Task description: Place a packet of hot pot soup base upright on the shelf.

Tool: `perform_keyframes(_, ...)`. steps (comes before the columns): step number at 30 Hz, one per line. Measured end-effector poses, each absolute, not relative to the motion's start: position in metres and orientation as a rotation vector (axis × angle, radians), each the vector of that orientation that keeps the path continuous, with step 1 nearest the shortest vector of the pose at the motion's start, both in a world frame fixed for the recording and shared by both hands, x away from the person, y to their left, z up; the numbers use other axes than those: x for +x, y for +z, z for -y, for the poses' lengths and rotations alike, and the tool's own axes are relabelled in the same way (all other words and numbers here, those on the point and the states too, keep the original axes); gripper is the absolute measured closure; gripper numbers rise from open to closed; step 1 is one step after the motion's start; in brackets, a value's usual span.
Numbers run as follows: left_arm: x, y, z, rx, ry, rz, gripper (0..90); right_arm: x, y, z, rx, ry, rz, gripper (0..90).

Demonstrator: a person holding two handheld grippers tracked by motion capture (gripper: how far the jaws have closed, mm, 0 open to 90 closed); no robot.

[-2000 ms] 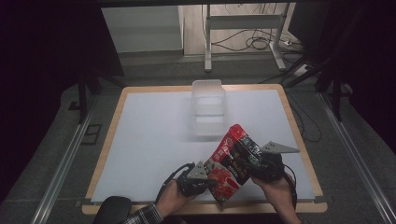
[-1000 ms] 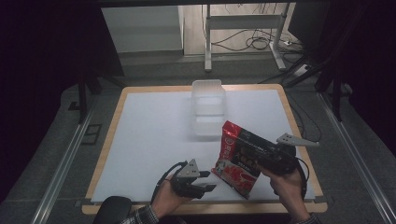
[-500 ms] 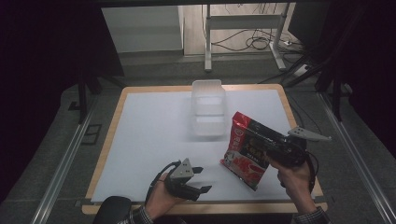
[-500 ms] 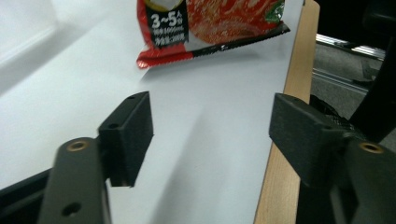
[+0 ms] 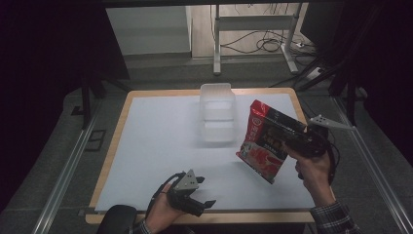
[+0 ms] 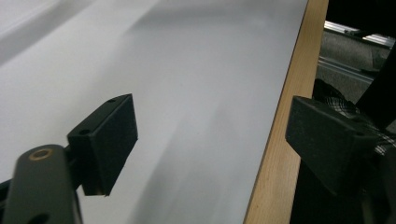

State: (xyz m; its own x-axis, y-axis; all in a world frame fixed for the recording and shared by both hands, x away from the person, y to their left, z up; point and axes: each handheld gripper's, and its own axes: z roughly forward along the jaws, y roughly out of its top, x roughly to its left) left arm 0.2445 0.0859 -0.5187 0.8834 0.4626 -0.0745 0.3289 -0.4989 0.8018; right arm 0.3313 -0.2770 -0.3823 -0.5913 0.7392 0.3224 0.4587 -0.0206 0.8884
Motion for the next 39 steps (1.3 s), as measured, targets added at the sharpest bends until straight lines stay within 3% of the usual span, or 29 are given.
perform_keyframes(24, 0.241, -0.525, -0.098, 2.166, 0.232, -0.655, 4.9, 0.394, -0.358, 0.282, 1.312, 1.63, -1.927, 73.3)
perform_keyframes(39, 0.242, -0.527, -0.1, 2.174, 0.249, -0.665, 3.9, 0.437, -0.346, 0.275, 1.358, 1.641, -1.862, 73.3)
